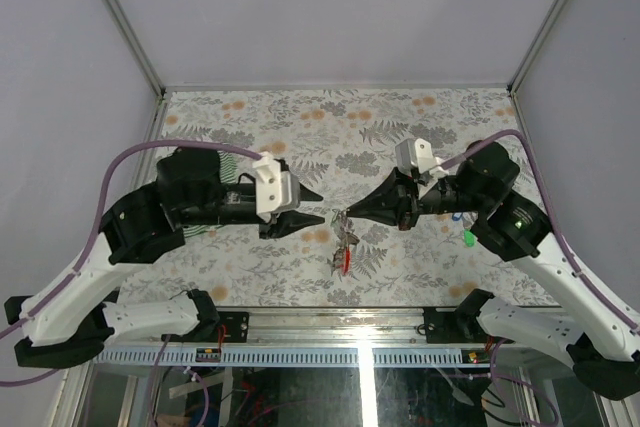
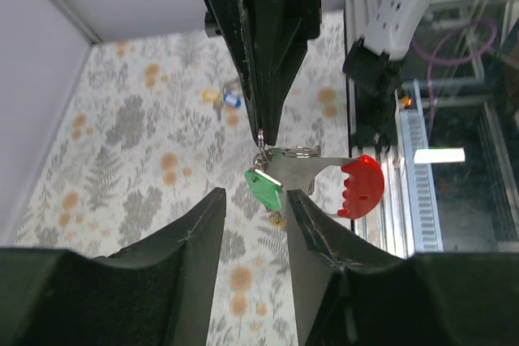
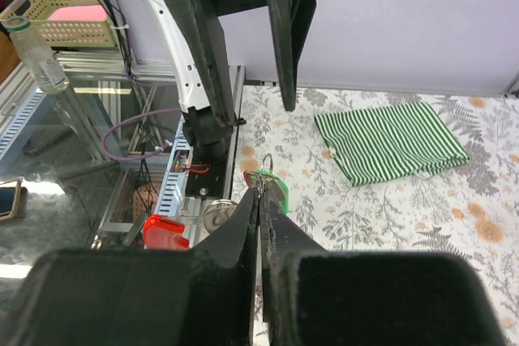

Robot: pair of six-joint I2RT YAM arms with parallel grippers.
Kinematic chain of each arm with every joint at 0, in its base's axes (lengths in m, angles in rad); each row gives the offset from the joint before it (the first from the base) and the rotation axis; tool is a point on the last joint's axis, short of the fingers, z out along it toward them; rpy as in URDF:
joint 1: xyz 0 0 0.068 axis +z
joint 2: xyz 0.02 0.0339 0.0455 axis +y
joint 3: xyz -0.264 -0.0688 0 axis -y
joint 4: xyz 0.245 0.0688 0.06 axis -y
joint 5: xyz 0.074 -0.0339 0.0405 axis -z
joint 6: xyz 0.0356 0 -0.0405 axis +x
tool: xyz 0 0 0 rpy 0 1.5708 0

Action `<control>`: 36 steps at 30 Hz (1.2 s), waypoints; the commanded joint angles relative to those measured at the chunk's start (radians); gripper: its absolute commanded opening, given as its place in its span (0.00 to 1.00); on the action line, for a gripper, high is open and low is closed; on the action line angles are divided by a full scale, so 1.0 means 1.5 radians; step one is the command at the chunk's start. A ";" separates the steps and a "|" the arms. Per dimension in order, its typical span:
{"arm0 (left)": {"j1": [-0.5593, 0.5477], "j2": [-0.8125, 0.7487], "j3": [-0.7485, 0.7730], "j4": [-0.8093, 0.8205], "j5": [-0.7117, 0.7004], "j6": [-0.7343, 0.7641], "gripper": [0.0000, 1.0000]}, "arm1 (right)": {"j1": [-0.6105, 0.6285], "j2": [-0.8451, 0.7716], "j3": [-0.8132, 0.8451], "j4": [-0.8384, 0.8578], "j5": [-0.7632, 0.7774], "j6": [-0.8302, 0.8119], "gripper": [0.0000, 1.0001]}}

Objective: Put the keys on the keyring

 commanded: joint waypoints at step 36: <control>-0.003 -0.021 -0.119 0.272 0.148 -0.092 0.20 | 0.005 -0.046 0.047 0.085 -0.072 0.020 0.00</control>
